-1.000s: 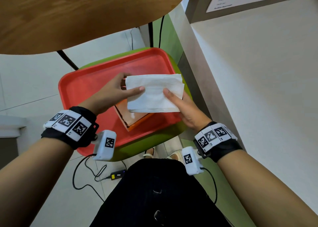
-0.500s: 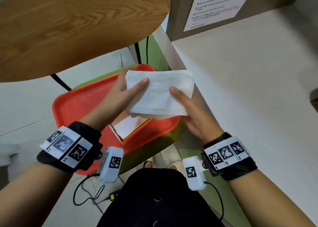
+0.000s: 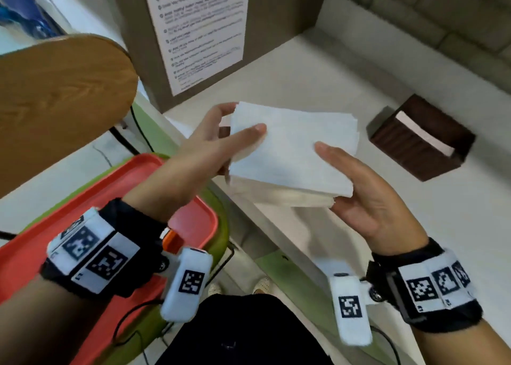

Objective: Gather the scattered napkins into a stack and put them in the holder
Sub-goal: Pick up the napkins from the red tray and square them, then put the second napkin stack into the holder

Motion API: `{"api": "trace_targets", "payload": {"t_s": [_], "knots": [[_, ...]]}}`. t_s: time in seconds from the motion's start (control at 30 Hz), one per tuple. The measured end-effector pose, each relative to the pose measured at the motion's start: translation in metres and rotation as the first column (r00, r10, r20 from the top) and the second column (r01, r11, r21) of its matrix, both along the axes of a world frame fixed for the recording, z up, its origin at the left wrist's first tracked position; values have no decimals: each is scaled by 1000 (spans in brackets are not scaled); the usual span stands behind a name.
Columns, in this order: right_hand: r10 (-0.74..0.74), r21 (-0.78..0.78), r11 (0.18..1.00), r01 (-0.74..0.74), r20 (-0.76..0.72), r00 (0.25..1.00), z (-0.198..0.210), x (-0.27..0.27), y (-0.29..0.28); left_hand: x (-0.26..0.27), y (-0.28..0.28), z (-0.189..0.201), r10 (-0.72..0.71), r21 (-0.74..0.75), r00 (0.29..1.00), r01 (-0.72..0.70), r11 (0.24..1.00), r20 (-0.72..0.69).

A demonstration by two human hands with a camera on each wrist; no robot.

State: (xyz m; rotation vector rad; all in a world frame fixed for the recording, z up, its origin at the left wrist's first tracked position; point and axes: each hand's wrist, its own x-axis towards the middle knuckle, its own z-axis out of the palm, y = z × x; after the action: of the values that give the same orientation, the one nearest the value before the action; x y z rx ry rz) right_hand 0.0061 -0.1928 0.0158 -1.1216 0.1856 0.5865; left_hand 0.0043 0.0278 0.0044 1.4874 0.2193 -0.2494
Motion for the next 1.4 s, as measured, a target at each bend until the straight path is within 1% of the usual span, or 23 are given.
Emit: {"api": "trace_targets", "payload": {"t_s": [0.1,0.17,0.23,0.27,0.3,0.4,0.43,0.47,0.57,0.63,0.7,0.73,0.8,0.83,0.9,0.93,1.0,1.03,1.17,1.23,1.3,1.4], "knots": [[-166,-2,986,166,35,985,7,3,-36,22,-43,4,-47,-121,996,37,992,-74],[-266,2,964,266,44,963,7,5,-57,33,-71,6,-138,-198,985,115,973,-105],[-343,21,939,342,34,939,4,8,-78,40,-95,10,-241,-227,965,213,950,-103],[-375,39,927,373,29,927,2,9,-88,44,-105,10,-270,-236,958,241,941,-99],[-407,63,912,406,21,913,0,10,-98,48,-115,10,-270,-243,958,240,940,-99],[-475,123,874,471,7,880,-3,11,-122,61,-140,4,-133,-253,978,89,963,-160],[-493,134,863,488,10,870,-3,12,-128,66,-148,-1,-111,-244,976,63,968,-189],[-515,147,849,508,10,857,-3,12,-133,69,-156,-4,-125,-227,969,75,971,-215],[-590,192,791,580,-6,807,-5,16,-144,72,-178,-13,-227,-176,922,179,968,-313],[-615,215,770,600,6,788,-3,20,-147,71,-192,-15,-314,-193,886,261,946,-342],[-626,241,759,604,18,779,-2,24,-147,70,-205,-15,-425,-281,852,346,895,-305],[-625,245,761,601,29,780,-2,26,-146,70,-211,-13,-459,-329,849,368,869,-261],[-603,228,785,576,71,794,-5,25,-143,72,-222,-9,-471,-396,870,386,833,-143],[-590,196,801,566,94,802,-8,23,-140,75,-225,-8,-463,-416,882,390,821,-86],[-586,79,810,581,106,803,-13,19,-138,80,-228,-7,-417,-399,909,379,835,-10],[-582,18,811,584,115,805,-14,17,-140,83,-228,-10,-383,-369,924,356,859,0],[-546,-94,823,560,139,826,-14,13,-148,90,-224,-14,-319,-299,948,298,907,-23],[-520,-144,831,538,147,842,-11,13,-153,94,-221,-16,-313,-267,949,292,918,-37],[-399,-291,851,437,183,899,1,23,-165,102,-209,-18,-355,-83,934,351,933,-39],[-322,-371,850,374,195,926,0,31,-159,101,-207,-19,-410,-31,911,409,912,-36],[-300,-383,855,350,186,936,-4,38,-149,99,-210,-18,-485,-53,873,482,875,-59],[-301,-416,837,355,191,934,-14,46,-138,97,-214,-13,-545,-200,836,523,829,-71]]}}
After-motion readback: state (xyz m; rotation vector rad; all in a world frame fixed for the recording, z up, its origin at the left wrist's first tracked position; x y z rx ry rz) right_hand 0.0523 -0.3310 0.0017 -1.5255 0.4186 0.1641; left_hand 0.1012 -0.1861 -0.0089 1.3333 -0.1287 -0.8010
